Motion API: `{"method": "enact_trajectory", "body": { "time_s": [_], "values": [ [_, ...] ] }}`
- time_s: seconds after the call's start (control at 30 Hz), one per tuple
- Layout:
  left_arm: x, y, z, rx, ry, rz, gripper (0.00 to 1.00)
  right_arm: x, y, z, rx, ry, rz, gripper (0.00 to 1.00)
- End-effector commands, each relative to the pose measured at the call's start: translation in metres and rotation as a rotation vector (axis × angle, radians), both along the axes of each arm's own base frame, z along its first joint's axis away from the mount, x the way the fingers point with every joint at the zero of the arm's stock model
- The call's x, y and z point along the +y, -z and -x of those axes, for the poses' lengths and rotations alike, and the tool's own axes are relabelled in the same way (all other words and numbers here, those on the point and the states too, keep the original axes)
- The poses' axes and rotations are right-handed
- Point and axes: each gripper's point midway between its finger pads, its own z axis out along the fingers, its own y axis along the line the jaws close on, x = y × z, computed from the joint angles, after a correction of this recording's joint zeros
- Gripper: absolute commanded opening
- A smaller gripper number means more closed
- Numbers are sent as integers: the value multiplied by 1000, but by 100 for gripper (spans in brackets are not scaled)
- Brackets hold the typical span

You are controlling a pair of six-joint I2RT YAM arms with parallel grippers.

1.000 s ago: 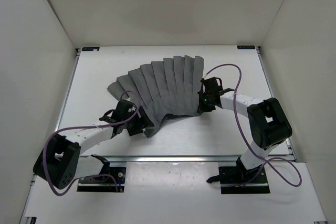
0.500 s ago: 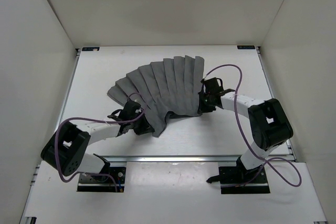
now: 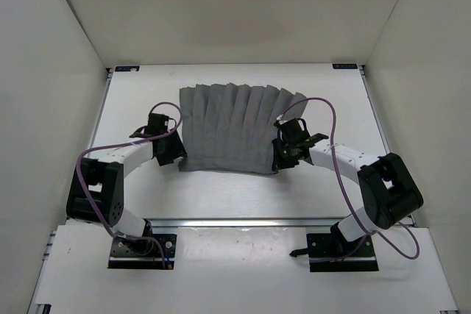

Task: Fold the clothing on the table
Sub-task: Fold the skirt

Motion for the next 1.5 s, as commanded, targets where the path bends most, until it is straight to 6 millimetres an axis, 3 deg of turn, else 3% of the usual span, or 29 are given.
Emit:
{"method": "enact_trajectory", "body": {
  "time_s": [0.0,0.2,0.43,0.47,0.6,0.67,0.73,0.83,0.9,0.97,1.0,1.07,1.2,1.27,1.47],
  "values": [
    [11,-3,18,16,39,-67,66,-6,-1,2,-4,22,15,0],
    [17,9,44,23,21,-61,72,-5,0,1,-3,21,0,0],
    [-6,12,38,27,69,-49,71,-3,-2,1,-8,22,-10,0],
    [0,15,37,41,59,-93,70,-4,1,2,-1,22,0,0],
    [-5,15,33,51,105,-179,64,-3,-7,-1,-25,23,-20,0],
    [-1,20,41,85,118,-222,61,-5,-7,-3,-24,36,-23,0],
    [-3,20,40,85,132,-241,51,-6,-7,-2,-25,30,-23,0],
    [2,25,44,111,145,-298,48,-4,-8,-3,-28,20,-26,0],
    [3,27,47,128,166,-331,38,-3,-7,-1,-24,17,-26,0],
    [1,29,48,134,186,-354,11,-5,-9,-3,-29,26,-30,0],
    [1,29,49,137,195,-356,3,-6,-7,-1,-20,23,-21,0],
    [1,31,50,143,202,-339,0,-8,-8,-5,-26,39,-26,0],
    [0,9,41,109,220,-296,0,-16,-28,-8,-54,62,-46,0],
    [-5,-17,35,39,229,-257,0,-17,-44,-11,-85,61,-72,0],
    [-8,-70,45,-69,256,-178,0,-37,-109,-18,-187,111,-161,0]
  ]
}}
